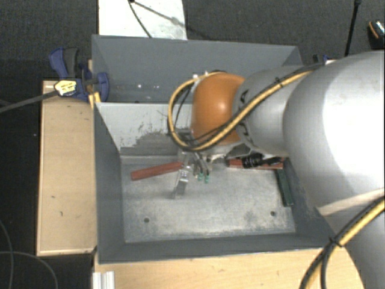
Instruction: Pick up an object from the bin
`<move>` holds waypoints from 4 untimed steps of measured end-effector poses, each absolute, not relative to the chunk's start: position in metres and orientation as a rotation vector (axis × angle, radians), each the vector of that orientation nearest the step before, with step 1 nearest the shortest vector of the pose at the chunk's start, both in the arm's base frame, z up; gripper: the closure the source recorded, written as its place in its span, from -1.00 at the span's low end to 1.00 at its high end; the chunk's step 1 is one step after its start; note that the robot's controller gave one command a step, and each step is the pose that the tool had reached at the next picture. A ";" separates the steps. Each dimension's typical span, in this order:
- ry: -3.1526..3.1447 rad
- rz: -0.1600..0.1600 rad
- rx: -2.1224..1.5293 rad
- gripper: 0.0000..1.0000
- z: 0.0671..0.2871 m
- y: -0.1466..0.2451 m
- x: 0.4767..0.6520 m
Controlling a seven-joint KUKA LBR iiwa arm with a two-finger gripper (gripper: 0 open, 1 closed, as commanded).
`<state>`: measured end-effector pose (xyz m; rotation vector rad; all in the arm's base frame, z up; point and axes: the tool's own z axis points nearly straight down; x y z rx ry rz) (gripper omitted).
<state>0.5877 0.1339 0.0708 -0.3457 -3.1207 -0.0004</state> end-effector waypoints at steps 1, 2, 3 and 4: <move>-3.142 -0.006 -0.167 -1.00 0.075 0.189 0.590; -3.147 -0.004 0.069 -1.00 0.071 0.194 0.593; -3.140 -0.001 -0.112 -1.00 0.071 0.190 0.591; -3.140 -0.002 -0.114 1.00 0.071 0.190 0.591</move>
Offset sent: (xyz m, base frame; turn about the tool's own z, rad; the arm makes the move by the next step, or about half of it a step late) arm 0.0013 0.0525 0.0030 -0.1144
